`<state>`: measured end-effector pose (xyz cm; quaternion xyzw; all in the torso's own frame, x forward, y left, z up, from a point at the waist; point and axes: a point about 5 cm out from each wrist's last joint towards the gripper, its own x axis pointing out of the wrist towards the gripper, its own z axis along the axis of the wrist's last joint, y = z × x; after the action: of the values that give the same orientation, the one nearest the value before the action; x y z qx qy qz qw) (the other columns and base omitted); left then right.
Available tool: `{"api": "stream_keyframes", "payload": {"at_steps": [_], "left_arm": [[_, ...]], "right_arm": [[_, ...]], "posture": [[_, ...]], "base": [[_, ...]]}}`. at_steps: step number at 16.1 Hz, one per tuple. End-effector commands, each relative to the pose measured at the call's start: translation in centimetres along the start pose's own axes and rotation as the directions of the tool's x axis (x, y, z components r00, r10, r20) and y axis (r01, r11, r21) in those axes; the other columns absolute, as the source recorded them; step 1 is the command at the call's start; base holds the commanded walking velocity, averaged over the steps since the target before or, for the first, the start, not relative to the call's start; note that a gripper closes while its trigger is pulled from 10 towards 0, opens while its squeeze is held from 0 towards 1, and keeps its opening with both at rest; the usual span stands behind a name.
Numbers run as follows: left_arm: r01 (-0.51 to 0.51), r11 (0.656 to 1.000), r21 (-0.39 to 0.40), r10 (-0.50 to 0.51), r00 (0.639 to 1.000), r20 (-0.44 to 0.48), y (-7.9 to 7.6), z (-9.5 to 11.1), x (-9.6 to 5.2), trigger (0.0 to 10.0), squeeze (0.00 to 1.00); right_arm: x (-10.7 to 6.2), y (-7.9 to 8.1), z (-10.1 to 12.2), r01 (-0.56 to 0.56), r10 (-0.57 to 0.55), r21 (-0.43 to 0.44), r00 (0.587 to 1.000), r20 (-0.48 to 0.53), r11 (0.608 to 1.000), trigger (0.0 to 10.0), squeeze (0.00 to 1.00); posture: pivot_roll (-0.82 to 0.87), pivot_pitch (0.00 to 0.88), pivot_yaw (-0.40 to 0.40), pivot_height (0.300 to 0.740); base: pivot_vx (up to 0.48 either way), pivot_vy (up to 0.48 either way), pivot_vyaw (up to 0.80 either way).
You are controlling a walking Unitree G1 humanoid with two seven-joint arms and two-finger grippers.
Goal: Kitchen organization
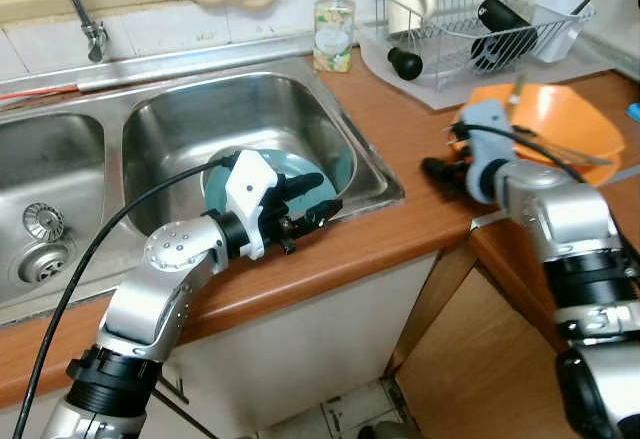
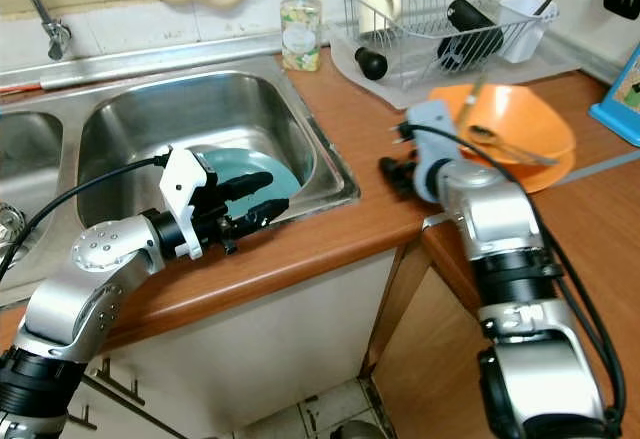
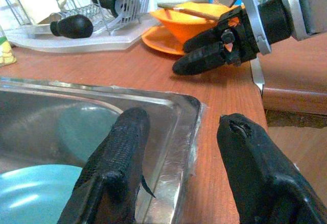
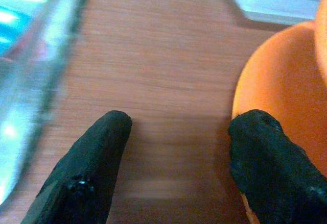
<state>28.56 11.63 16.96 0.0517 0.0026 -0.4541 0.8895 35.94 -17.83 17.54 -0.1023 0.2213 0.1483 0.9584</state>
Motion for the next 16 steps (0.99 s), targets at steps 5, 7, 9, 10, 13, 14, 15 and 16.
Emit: {"api": "stream_keyframes", "payload": {"at_steps": [5, 7, 9, 10, 13, 14, 15, 16], "left_arm": [[-0.004, 0.999, 0.039, 0.004, 1.000, 0.005, 0.1, 0.6, -0.4, 10.0, 0.00], [-0.005, 0.999, 0.042, 0.004, 1.000, 0.005, 0.1, 0.6, -0.4, 10.0, 0.00], [-0.007, 0.999, 0.044, 0.007, 1.000, 0.006, 0.2, 0.7, -0.5, 10.0, 0.00], [-0.008, 0.999, 0.046, 0.008, 1.000, 0.006, 0.2, 0.7, -0.5, 10.0, 0.00], [-0.008, 0.999, 0.045, 0.008, 1.000, 0.004, 0.1, 0.6, -0.6, 10.0, 0.00], [-0.006, 0.999, 0.044, 0.006, 1.000, 0.004, 0.1, 0.6, -0.5, 10.0, 0.00], [-0.004, 0.999, 0.043, 0.004, 1.000, 0.005, 0.0, 0.6, -0.4, 10.0, 0.00], [-0.003, 0.999, 0.043, 0.003, 1.000, 0.006, 0.0, 0.6, -0.4, 10.0, 0.00]], "right_arm": [[0.1, 4.6, -0.3, -0.209, 0.209, -0.034, 0.978, -0.012, 0.977, 10.0, 0.00], [0.0, 5.3, 0.0, -0.241, 0.241, -0.045, 0.971, 0.000, 0.970, 10.0, 0.00], [-0.2, 6.2, 0.6, -0.266, 0.270, -0.083, 0.962, 0.044, 0.960, 10.0, 0.00], [-0.4, 6.0, 1.1, -0.249, 0.257, -0.102, 0.963, 0.081, 0.963, 10.0, 0.00], [-0.4, 4.9, 1.6, -0.126, 0.143, -0.143, 0.983, 0.117, 0.982, 10.0, 0.00], [-0.3, 4.0, 1.4, -0.027, 0.045, -0.158, 0.993, 0.108, 0.987, 10.0, 1.00], [-0.3, 3.5, 1.2, 0.049, -0.033, -0.143, 0.994, 0.107, 0.989, 10.0, 1.00], [-0.3, 3.5, 1.1, 0.074, -0.059, -0.121, 0.991, 0.118, 0.990, 10.0, 1.00]], "posture": [[-0.12, 0.000, 0.032, 0.740], [-0.12, 0.000, 0.031, 0.740], [-0.12, 0.000, 0.029, 0.740], [-0.12, 0.000, 0.029, 0.740], [-0.12, 0.000, 0.031, 0.740], [-0.13, 0.000, 0.031, 0.740], [-0.13, 0.000, 0.031, 0.740], [-0.13, 0.000, 0.030, 0.740]], "base": [[0.000, 0.000, 0.00], [0.000, 0.000, 0.00], [0.000, 0.000, 0.00], [0.000, 0.000, 0.00], [0.000, 0.000, 0.00], [0.000, 0.000, 0.00], [0.000, 0.000, 0.00], [0.000, 0.000, 0.00]]}}
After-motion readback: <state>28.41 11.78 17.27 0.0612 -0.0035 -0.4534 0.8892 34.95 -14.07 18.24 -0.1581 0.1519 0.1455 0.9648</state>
